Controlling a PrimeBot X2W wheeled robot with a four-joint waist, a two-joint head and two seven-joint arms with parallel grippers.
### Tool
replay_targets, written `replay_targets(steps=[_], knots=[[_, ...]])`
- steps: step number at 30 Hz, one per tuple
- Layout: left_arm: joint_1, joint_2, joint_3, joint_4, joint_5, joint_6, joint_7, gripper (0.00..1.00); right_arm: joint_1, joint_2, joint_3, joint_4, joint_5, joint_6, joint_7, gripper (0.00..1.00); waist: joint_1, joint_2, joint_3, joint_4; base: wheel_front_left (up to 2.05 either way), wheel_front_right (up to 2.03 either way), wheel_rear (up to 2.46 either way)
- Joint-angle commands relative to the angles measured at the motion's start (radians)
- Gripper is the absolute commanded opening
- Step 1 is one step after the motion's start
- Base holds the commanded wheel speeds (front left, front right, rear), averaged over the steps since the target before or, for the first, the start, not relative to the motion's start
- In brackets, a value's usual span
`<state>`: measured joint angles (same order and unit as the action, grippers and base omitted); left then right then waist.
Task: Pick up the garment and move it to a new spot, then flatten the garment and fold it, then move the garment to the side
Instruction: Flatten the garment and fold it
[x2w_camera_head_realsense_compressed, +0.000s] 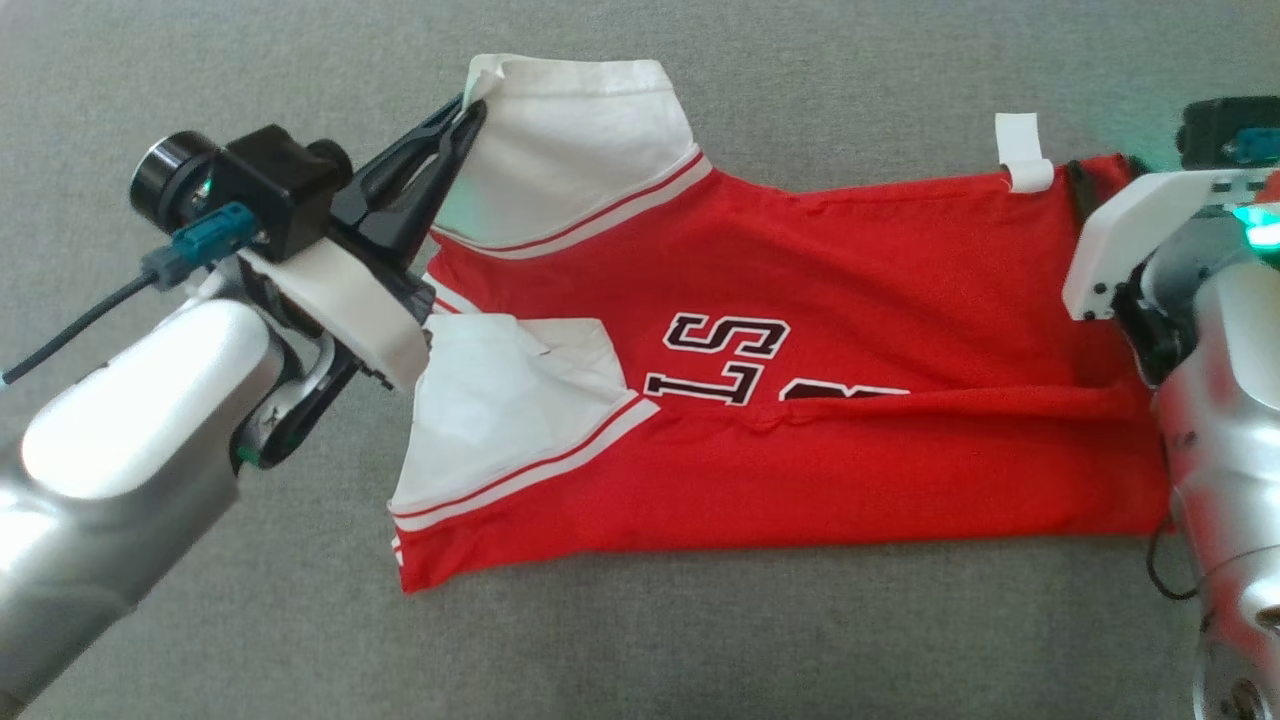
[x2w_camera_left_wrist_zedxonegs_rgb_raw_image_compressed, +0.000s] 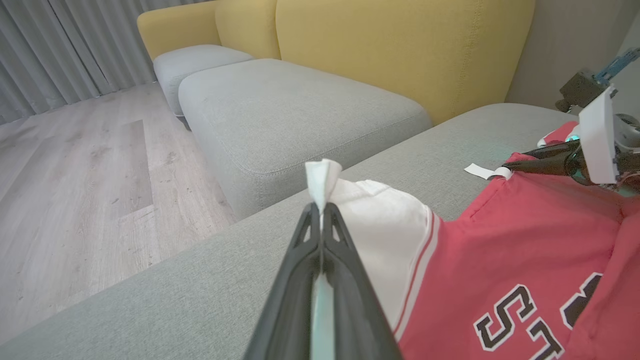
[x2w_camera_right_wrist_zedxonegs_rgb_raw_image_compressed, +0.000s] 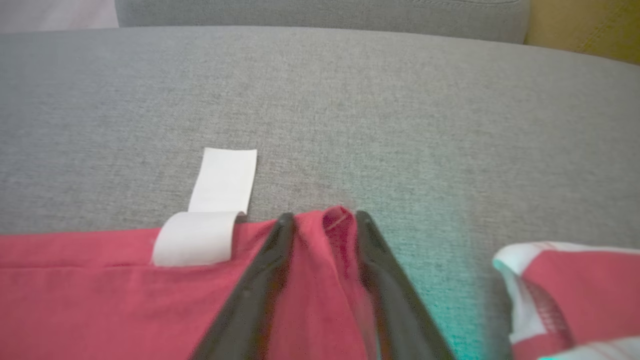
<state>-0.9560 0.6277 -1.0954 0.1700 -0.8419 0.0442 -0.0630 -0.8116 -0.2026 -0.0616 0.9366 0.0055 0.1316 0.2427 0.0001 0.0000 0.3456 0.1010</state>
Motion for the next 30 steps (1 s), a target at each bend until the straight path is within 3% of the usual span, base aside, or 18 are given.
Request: replay_targets(steps=[1,12,20,30], knots=[[-0.036,0.051,0.049,-0.006,0.009,0.01,-0.002,0.0,-0.03,0.002,0.032,-0.008,0.024,-0.001,-0.04,0.0,-0.0001,0.0,-0.009,-0.008,0.0,0.0,0.0],[-0.036,0.071,0.098,0.103,-0.015,0.041,-0.054,0.0,-0.086,0.033,0.068,-0.03,0.221,-0.001,-0.235,0.0,-0.0001,0.0,-0.061,-0.071,0.0,0.0,0.0],[-0.147,0.038,0.134,0.264,-0.002,0.004,-0.103,0.0,-0.154,0.022,0.134,-0.101,0.378,-0.001,-0.282,0.0,-0.0001,0.0,-0.026,-0.106,0.0,0.0,0.0],[-0.314,-0.059,0.166,0.496,0.042,-0.065,-0.18,0.0,-0.251,0.0,0.2,-0.087,0.438,-0.001,-0.353,0.0,-0.0001,0.0,0.023,-0.105,0.0,0.0,0.0]])
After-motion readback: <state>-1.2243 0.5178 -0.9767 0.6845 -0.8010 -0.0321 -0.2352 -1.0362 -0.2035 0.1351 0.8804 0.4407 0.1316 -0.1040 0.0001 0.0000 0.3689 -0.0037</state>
